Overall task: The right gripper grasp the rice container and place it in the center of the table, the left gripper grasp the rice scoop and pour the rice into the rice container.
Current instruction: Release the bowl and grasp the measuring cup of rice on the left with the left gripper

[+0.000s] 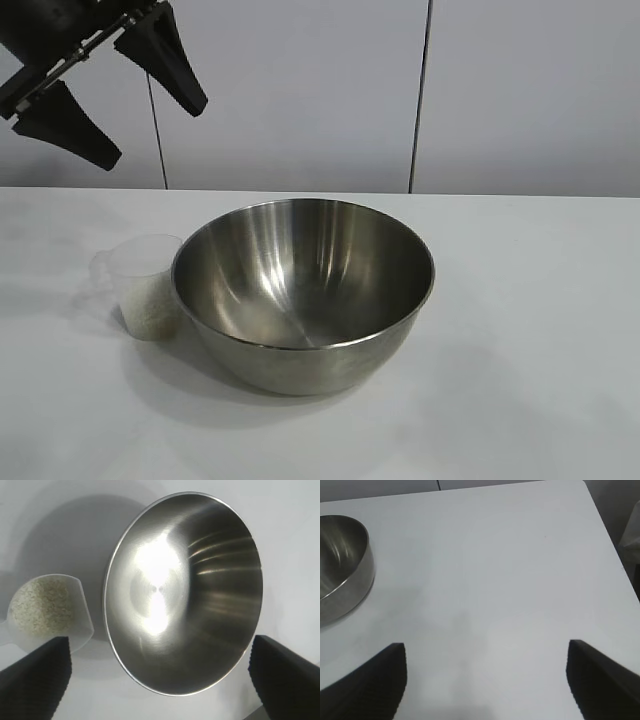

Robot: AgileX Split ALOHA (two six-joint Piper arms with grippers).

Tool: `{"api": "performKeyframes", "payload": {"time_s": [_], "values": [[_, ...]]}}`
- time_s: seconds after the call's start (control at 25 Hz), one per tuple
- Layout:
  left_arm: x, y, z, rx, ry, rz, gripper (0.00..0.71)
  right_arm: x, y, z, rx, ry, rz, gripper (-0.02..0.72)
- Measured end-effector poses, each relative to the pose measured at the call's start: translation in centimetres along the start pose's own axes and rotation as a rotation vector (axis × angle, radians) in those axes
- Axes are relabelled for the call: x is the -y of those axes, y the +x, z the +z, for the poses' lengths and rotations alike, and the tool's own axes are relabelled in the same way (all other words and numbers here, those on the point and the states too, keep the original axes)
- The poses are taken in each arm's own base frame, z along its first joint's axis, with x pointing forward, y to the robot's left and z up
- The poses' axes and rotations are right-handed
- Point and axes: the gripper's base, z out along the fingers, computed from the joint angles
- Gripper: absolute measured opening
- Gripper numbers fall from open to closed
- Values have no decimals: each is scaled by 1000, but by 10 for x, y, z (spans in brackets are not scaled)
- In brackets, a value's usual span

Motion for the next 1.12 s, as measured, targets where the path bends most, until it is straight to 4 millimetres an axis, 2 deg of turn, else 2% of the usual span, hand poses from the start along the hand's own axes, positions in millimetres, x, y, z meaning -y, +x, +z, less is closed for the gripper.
{"api": "performKeyframes", "payload": {"time_s": [0.52, 0.64, 0.76, 0.88, 0.92, 1.04, 1.12], "values": [[1, -10, -1, 113, 11, -35, 694, 0, 0, 0, 2, 0, 0, 589], [2, -18, -2, 190, 23, -41, 694, 0, 0, 0, 4, 0, 0, 589], [3, -24, -11, 266, 10, 19, 689, 0, 0, 0, 5, 0, 0, 589], [8, -23, -29, 426, -116, 153, 655, 0, 0, 0, 5, 0, 0, 589], [11, -19, -35, 483, -161, 196, 650, 0, 0, 0, 5, 0, 0, 589], [24, 10, -44, 667, -297, 345, 642, 0, 0, 0, 5, 0, 0, 589], [21, 44, -30, 765, -376, 404, 637, 0, 0, 0, 5, 0, 0, 589]]}}
